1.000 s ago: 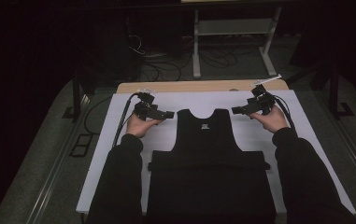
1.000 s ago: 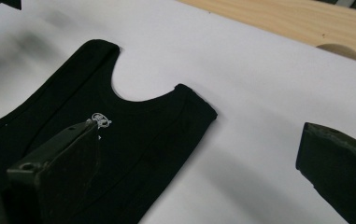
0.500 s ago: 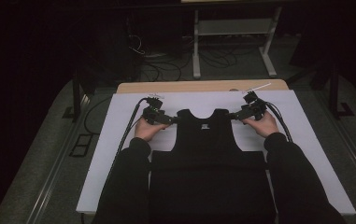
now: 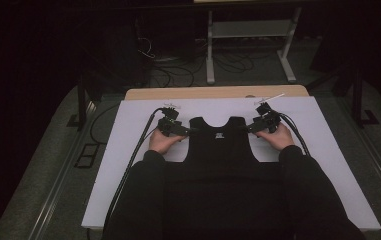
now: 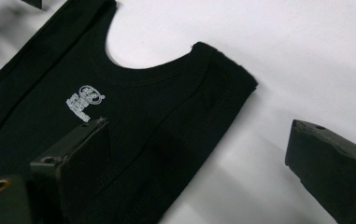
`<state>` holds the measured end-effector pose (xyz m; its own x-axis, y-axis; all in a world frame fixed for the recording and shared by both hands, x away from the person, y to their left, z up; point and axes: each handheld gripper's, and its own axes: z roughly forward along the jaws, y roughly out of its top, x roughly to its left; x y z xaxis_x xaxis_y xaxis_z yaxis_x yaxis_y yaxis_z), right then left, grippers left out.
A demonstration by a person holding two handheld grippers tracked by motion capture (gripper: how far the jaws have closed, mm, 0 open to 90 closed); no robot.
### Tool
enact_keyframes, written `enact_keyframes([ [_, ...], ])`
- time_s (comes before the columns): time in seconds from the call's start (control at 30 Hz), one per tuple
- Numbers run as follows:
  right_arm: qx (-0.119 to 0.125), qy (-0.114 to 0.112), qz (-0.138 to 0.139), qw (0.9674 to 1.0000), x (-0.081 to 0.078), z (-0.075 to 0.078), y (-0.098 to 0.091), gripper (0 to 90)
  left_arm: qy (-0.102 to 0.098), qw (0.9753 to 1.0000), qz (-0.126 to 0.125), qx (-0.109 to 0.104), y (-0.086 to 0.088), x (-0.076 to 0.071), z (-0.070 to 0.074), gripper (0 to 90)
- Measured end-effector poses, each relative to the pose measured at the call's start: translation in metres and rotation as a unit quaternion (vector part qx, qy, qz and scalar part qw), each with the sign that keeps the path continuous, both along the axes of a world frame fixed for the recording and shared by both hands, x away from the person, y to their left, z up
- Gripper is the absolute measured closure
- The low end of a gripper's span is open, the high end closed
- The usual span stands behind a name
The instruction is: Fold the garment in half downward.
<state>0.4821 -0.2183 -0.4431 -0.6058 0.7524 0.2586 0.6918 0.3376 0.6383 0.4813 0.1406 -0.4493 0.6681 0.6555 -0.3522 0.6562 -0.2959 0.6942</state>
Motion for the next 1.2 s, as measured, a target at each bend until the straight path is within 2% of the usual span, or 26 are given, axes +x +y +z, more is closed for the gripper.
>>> enact_keyframes([
  [0.07, 0.001, 0.000, 0.004, 1.0000, 0.000, -0.001, 0.001, 9.0, 0.001, 1.0000, -0.001, -0.004, -0.001, 0.000, 0.000, 0.0],
  [0.33, 0.003, -0.003, 0.008, 1.0000, -0.001, -0.003, 0.007, 15.9, 0.000, 0.9999, -0.012, -0.007, -0.004, -0.001, -0.001, 11.1],
  [0.53, 0.001, -0.001, 0.009, 1.0000, -0.002, -0.005, 0.010, 26.7, 0.002, 0.9997, -0.015, -0.017, -0.006, -0.001, -0.003, 13.2],
  [0.67, 0.003, -0.007, 0.009, 0.9999, -0.004, -0.006, 0.012, 33.0, 0.007, 0.9994, -0.020, -0.026, -0.006, -0.001, -0.004, 13.8],
  [0.83, 0.007, -0.010, 0.015, 0.9998, -0.004, -0.006, 0.014, 42.4, 0.004, 0.9995, -0.029, -0.016, -0.009, -0.002, -0.005, 19.2],
  [1.03, 0.011, -0.010, 0.021, 0.9997, -0.006, -0.007, 0.017, 49.1, 0.008, 0.9993, -0.030, -0.021, -0.013, -0.001, -0.006, 23.9],
  [1.1, 0.003, -0.017, 0.026, 0.9995, -0.007, -0.007, 0.020, 50.6, 0.007, 0.9992, -0.033, -0.020, -0.015, -0.001, -0.006, 24.6],
  [1.2, -0.006, -0.020, 0.033, 0.9992, -0.009, -0.007, 0.023, 56.5, 0.001, 0.9995, -0.032, -0.008, -0.019, -0.003, -0.005, 29.8],
])
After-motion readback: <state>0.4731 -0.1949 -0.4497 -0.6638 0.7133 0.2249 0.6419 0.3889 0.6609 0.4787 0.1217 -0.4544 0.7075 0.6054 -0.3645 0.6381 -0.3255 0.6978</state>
